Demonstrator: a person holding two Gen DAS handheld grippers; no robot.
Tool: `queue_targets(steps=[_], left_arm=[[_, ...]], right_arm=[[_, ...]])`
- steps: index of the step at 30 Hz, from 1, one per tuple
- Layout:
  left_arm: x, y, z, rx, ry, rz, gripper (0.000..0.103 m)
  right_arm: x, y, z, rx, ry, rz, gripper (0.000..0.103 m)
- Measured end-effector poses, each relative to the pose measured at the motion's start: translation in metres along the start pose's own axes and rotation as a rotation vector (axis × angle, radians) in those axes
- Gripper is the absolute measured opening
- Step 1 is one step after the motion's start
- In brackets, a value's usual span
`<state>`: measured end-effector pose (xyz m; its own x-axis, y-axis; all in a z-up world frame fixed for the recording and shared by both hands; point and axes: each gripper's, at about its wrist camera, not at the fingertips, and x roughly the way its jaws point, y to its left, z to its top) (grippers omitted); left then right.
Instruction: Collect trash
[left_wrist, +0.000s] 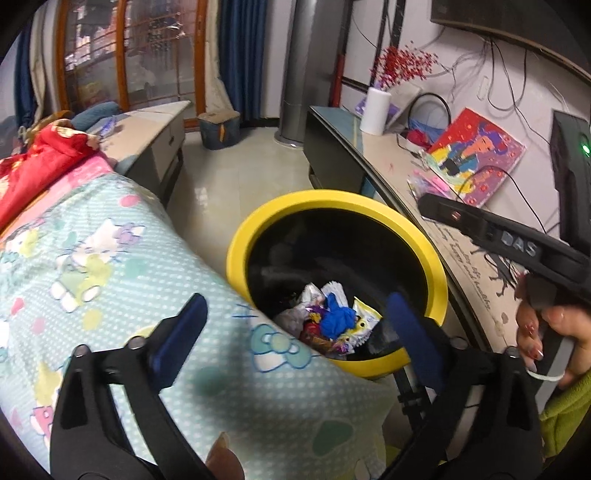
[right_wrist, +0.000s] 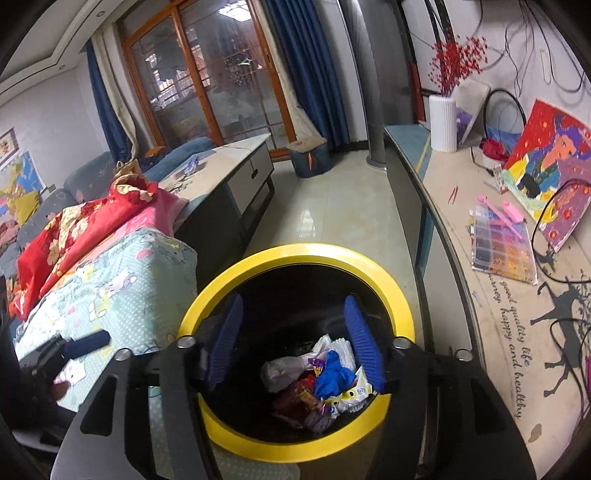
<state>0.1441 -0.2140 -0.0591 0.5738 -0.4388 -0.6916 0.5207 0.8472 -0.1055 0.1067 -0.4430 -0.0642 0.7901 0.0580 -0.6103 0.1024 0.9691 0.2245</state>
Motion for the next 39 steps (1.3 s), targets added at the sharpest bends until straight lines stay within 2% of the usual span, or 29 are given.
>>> queue_targets(steps=[2,5,10,24,32,39], left_arm=[[-0.008,0.005,-0.001,-0.018,-0.016,0.023,0.092],[-0.022,0.014,-0.001,-0.047,-0.045,0.052,0.092],[-0.049,0.032,-0.006,-0.083,-0.089,0.104,0.092],[-0.139,0.081,-0.048,-0.16,-0.256,0.306,0.092],[-0.174,0.098,-0.068,-0.225,-0.326,0.34,0.092],[-0.182,0.098,-0.08,-0.247,-0.338,0.344,0.092]], right_arm=[[-0.01,0.008,-0.002,-0.026,-0.028,-0.006,0.075],[-0.025,0.021,-0.002,-0.056,-0.072,-0.011,0.085],[-0.046,0.047,-0.005,-0.103,-0.134,0.003,0.094],[-0.084,0.14,-0.03,-0.305,-0.28,0.096,0.096],[-0.094,0.164,-0.053,-0.334,-0.353,0.122,0.096],[-0.102,0.174,-0.063,-0.341,-0.417,0.107,0.096]])
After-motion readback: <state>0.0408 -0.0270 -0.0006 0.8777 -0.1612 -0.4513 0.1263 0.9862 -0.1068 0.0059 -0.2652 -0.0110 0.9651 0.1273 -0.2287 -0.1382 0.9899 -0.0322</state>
